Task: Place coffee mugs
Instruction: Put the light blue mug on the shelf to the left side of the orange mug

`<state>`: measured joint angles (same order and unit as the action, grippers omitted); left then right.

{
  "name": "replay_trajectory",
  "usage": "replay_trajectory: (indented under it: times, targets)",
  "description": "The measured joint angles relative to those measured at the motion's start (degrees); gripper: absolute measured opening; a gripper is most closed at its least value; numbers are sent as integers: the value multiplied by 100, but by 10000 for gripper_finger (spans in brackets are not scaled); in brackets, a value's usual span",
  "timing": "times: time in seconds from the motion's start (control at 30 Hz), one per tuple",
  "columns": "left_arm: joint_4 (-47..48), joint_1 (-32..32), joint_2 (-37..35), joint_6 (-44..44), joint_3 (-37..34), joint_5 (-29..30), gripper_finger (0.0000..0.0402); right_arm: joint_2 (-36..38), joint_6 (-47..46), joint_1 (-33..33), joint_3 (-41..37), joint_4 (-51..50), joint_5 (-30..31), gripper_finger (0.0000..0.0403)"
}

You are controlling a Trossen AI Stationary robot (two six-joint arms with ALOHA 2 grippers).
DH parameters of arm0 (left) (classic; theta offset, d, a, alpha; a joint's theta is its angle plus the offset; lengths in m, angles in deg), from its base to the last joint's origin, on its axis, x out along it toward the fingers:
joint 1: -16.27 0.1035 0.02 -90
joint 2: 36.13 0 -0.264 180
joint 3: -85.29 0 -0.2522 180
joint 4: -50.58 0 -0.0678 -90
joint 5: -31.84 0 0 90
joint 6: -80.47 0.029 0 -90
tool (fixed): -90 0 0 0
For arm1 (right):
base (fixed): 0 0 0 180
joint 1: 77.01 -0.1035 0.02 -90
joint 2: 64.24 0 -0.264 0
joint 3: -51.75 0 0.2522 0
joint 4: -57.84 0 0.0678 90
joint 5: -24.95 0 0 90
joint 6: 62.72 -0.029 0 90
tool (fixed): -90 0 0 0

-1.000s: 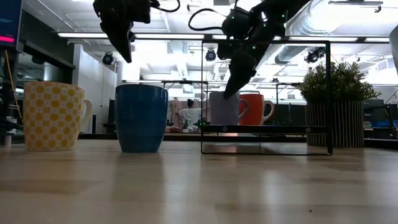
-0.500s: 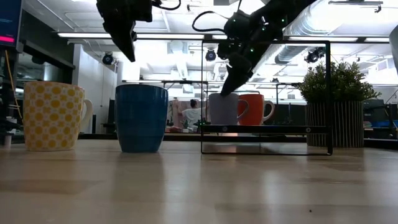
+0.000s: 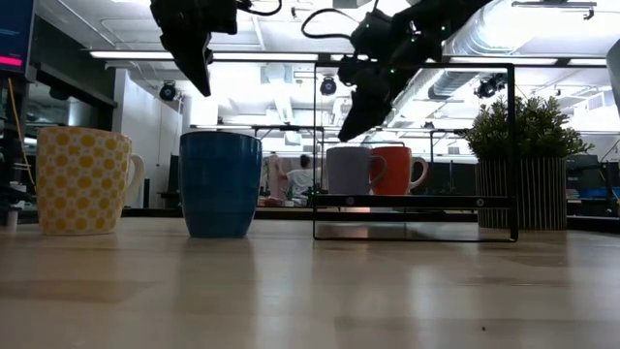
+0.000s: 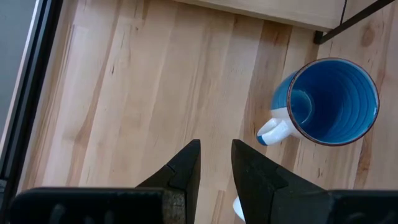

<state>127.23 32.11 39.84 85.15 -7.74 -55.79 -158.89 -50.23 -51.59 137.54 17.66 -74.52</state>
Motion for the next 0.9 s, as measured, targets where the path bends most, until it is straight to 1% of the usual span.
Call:
replay_trajectory:
  times: [0.2, 0.3, 0.6, 0.9]
  targets:
    - [-2, 0, -2, 2, 0, 0, 81, 28, -2, -1, 0, -529, 298, 114]
    - [-1, 0, -2, 2, 0, 0, 81, 28, -2, 1, 0, -601, 408, 114]
    - [2, 0, -2, 2, 0, -2, 81, 26, 4, 73, 0, -655, 1105, 114]
    - [1, 0, -2, 144, 0, -2, 81, 26, 104, 123, 0, -471, 1052, 114]
